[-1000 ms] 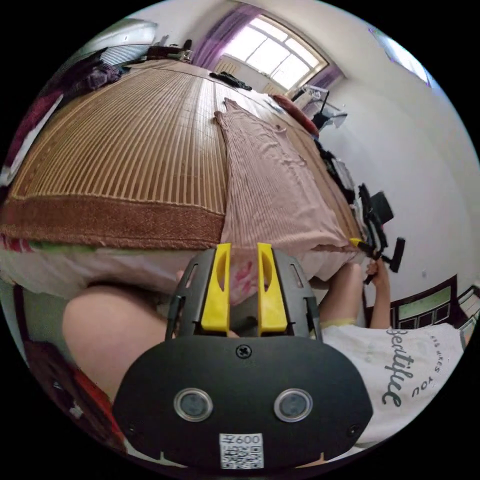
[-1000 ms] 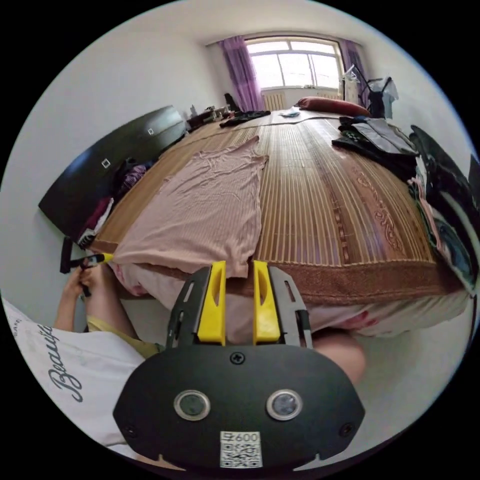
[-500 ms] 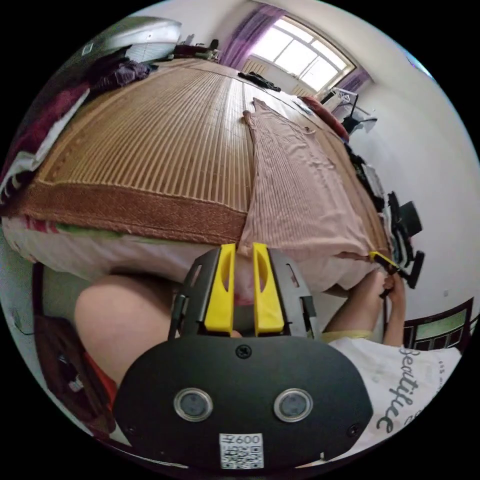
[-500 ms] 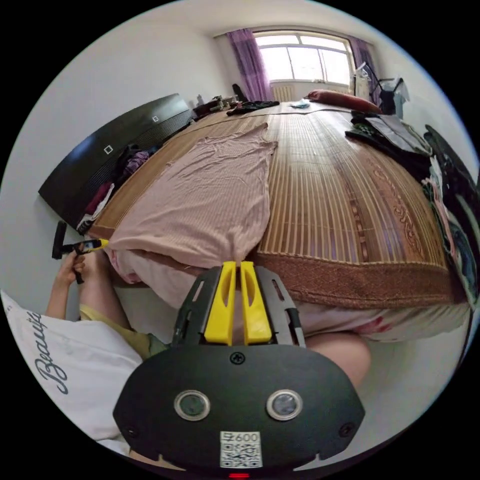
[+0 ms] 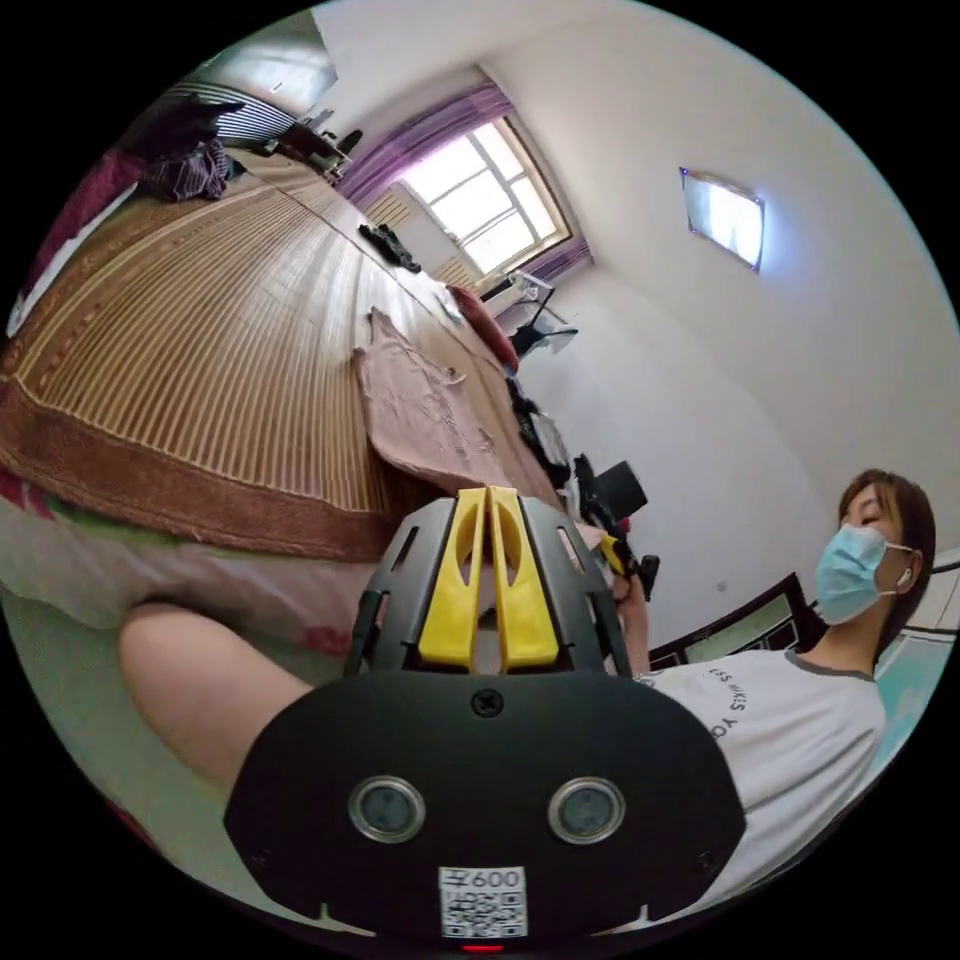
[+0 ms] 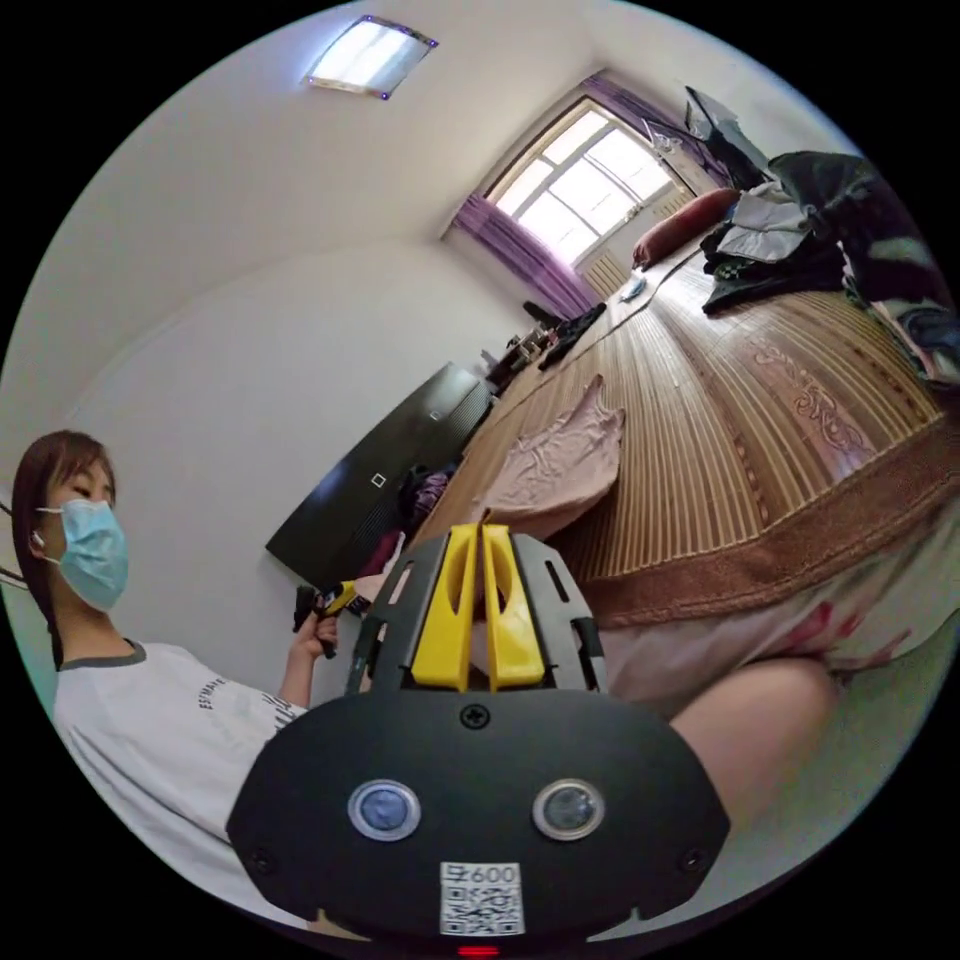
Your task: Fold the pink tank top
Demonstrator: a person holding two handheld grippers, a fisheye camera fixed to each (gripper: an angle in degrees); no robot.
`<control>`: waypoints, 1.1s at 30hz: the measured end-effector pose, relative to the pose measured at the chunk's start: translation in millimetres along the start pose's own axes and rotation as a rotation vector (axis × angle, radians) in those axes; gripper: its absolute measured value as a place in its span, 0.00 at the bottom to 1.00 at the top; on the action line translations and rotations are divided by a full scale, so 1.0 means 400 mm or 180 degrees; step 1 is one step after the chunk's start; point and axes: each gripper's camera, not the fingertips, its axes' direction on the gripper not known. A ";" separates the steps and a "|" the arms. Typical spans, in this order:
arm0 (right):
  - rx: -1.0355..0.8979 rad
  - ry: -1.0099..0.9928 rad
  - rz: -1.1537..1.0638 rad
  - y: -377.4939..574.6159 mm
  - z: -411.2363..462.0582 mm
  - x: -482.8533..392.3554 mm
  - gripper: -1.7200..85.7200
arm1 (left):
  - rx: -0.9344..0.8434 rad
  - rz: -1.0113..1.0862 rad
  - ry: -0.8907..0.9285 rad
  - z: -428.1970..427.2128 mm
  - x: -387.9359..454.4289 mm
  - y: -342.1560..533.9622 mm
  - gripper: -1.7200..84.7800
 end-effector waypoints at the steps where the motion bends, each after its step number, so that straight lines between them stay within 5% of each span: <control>1: -0.0188 0.0221 0.0043 -0.012 0.014 0.004 0.01 | -0.0264 0.0021 -0.0209 0.013 0.003 -0.013 0.03; 7: -0.1098 0.1177 -0.0023 -0.004 0.129 0.023 0.01 | -0.1099 -0.0221 -0.0443 0.108 -0.061 0.014 0.03; 26: -0.1215 0.1139 0.0156 0.019 0.215 0.149 0.01 | -0.1151 -0.0527 -0.0424 0.195 -0.214 0.055 0.03; 33: -0.1274 0.1687 0.0150 0.084 0.239 0.222 0.01 | -0.1650 -0.0487 -0.0895 0.296 -0.263 0.107 0.04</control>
